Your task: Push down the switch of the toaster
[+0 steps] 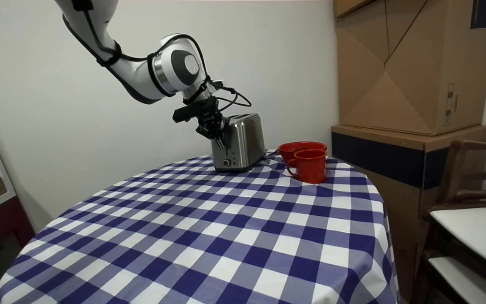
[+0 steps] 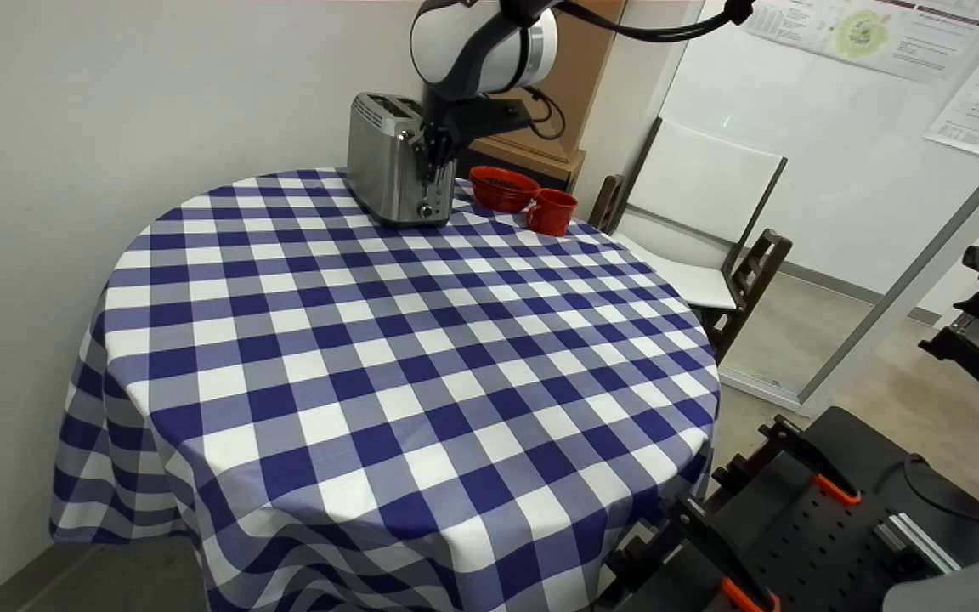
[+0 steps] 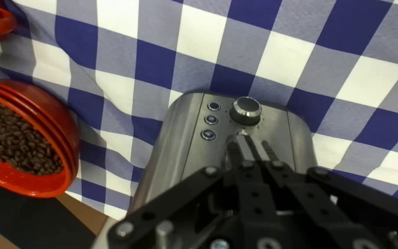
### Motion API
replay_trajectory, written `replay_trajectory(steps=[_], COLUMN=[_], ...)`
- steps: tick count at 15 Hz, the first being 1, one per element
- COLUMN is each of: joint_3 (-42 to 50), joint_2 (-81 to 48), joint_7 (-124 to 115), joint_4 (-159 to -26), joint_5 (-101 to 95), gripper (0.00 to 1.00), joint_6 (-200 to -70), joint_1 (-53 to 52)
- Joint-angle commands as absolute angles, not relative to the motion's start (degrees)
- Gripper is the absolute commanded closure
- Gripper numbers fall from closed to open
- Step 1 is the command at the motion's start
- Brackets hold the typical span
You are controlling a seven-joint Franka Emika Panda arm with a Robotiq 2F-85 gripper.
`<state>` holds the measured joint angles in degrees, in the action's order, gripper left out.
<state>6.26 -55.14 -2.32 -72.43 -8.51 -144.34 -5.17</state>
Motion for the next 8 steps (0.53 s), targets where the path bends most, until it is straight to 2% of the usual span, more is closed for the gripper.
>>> replay_trajectory(steps=[1,8], joint_3=[6.9,6.7], joint_2=[-59.3,-62.6], joint_7=[-3.2,-2.6], joint_4=[-68.7,-66.0], joint_5=[-9.2,-9.3], gripper=[1.00,1.00], joint_6=[-143.2,-141.4], joint_1=[-4.8,-4.4])
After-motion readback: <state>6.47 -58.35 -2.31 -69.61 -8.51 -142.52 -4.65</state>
